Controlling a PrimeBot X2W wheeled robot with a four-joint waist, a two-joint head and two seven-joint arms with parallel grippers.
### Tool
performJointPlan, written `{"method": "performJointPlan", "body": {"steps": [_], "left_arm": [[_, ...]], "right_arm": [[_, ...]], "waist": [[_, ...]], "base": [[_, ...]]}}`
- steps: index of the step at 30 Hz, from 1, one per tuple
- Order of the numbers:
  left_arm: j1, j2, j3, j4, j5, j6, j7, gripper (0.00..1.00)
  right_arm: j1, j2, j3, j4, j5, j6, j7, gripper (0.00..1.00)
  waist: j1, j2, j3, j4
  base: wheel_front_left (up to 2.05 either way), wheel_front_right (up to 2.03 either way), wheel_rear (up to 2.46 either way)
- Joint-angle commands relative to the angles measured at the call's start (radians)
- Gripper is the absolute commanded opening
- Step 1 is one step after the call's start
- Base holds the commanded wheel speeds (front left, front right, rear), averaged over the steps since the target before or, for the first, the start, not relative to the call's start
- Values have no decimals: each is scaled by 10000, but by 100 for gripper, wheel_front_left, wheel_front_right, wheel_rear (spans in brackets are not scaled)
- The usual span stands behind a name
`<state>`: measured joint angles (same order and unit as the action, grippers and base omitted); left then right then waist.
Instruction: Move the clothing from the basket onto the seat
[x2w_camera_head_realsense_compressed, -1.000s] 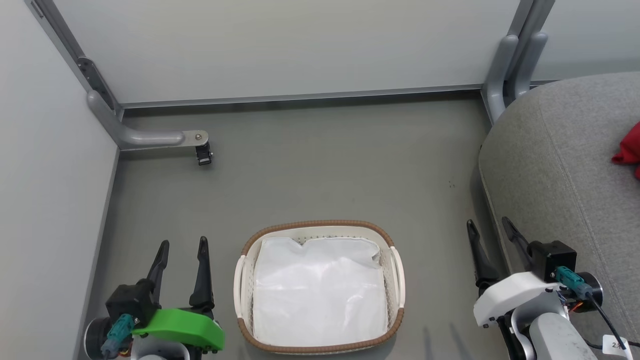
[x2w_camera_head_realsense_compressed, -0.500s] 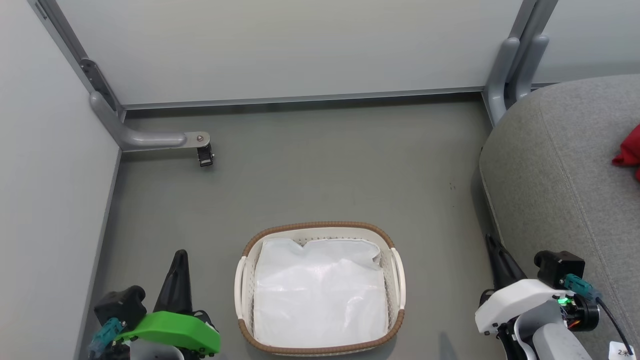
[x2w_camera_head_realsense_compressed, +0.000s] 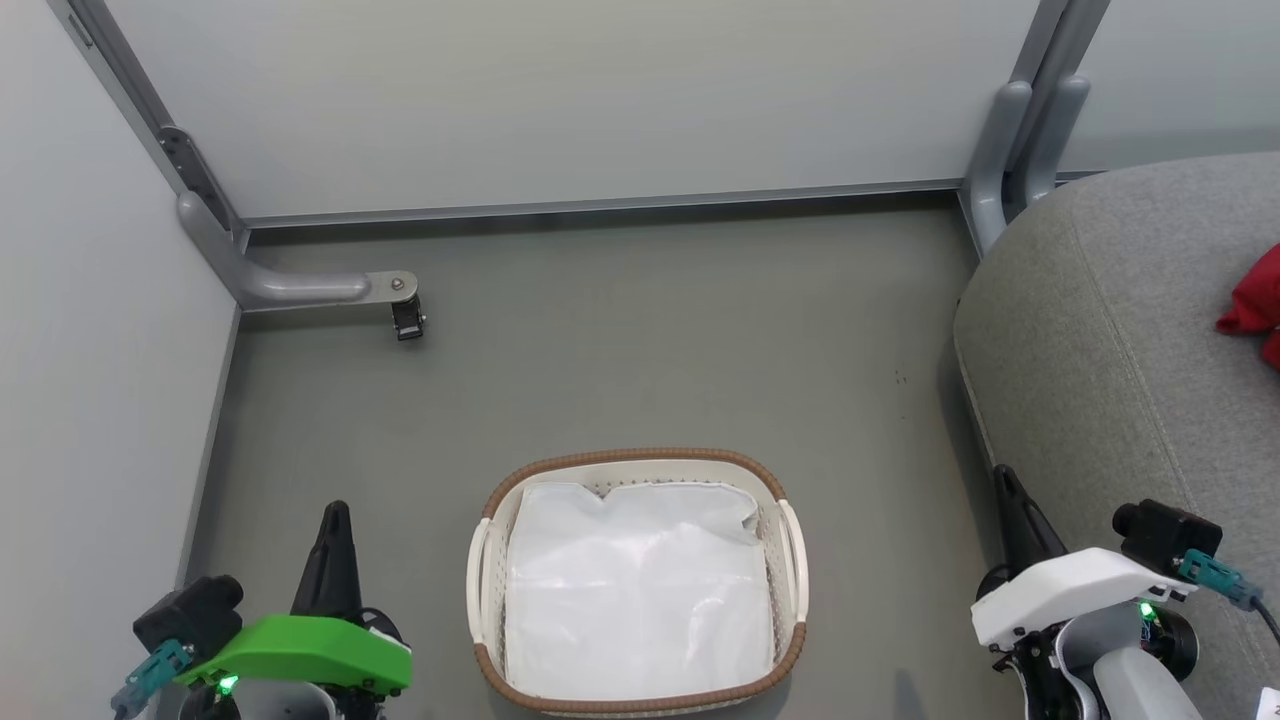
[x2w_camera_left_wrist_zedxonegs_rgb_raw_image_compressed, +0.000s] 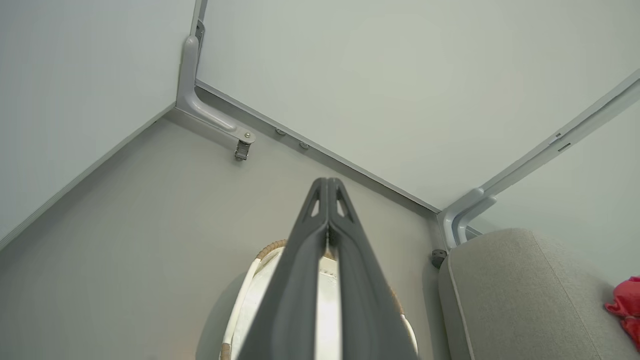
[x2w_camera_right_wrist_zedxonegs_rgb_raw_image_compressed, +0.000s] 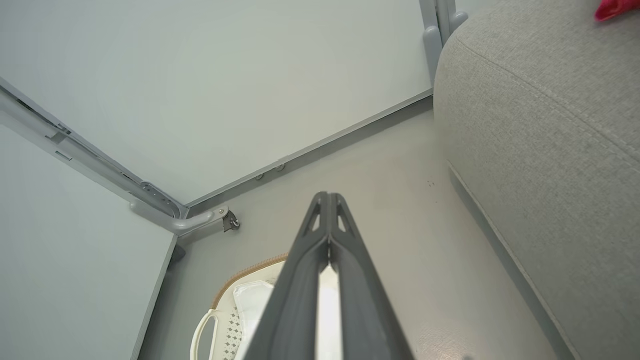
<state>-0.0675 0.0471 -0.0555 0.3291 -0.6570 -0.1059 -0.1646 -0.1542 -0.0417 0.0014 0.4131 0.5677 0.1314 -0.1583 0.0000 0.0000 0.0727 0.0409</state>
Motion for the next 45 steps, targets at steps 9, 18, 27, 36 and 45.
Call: {"method": "performJointPlan", "body": {"steps": [9,18,27,36,45], "left_arm": [[-185,85,282,-265,-1505,-81,385,0],[-236,98,481,-356,-2739,-104,736,0],[-279,106,649,-430,-3740,-131,1022,0],[-324,110,802,-509,-4660,-156,1289,0],[-350,113,950,-577,-5520,-172,1547,0]], "right_arm": [[8,-57,-208,-406,1610,-3,396,0],[84,-65,-355,-608,2945,-4,748,0],[131,-72,-474,-772,4028,-5,1040,0],[181,-78,-585,-921,5036,-6,1313,0],[244,-84,-694,-1063,5971,-7,1559,0]], "waist": [[0,0,-64,-38],[0,0,-131,-77],[0,0,-190,-112],[0,0,-251,-147],[0,0,-311,-183]], "base": [[0,0,0],[0,0,0],[0,0,0],[0,0,0],[0,0,0]]}}
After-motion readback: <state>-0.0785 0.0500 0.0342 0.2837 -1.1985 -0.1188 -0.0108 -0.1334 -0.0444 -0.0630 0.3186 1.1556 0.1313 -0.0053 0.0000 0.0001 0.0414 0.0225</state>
